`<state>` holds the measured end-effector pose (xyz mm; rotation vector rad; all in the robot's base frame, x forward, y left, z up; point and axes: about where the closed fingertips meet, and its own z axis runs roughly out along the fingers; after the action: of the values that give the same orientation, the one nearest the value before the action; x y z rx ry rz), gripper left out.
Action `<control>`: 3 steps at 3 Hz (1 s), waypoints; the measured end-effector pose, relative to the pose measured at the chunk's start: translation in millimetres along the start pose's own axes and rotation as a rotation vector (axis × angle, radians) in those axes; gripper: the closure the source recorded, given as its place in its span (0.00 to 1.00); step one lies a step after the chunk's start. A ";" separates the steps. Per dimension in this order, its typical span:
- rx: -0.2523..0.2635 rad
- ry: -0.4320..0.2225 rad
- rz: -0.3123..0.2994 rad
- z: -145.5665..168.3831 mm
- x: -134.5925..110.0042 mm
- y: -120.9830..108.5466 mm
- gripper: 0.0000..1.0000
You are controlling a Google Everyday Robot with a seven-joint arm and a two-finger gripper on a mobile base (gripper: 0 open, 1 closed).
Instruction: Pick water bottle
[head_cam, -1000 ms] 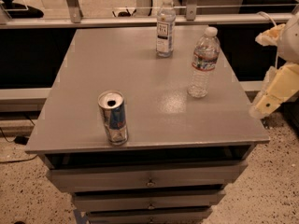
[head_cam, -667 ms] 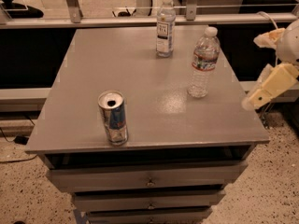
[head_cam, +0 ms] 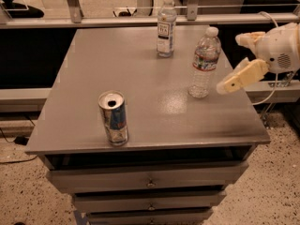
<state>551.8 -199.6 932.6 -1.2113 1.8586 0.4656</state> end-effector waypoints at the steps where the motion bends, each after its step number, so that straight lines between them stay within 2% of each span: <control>1: -0.012 -0.126 0.033 24.7 -13.3 -8.5 0.00; 2: -0.029 -0.234 0.075 46.6 -19.3 -12.6 0.00; 3: -0.044 -0.312 0.125 64.9 -23.7 -14.5 0.21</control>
Offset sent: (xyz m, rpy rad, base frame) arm 0.0525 0.0493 -0.0172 0.3889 -0.0541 0.0071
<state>597.7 -148.5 916.6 -0.9905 1.6668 0.7252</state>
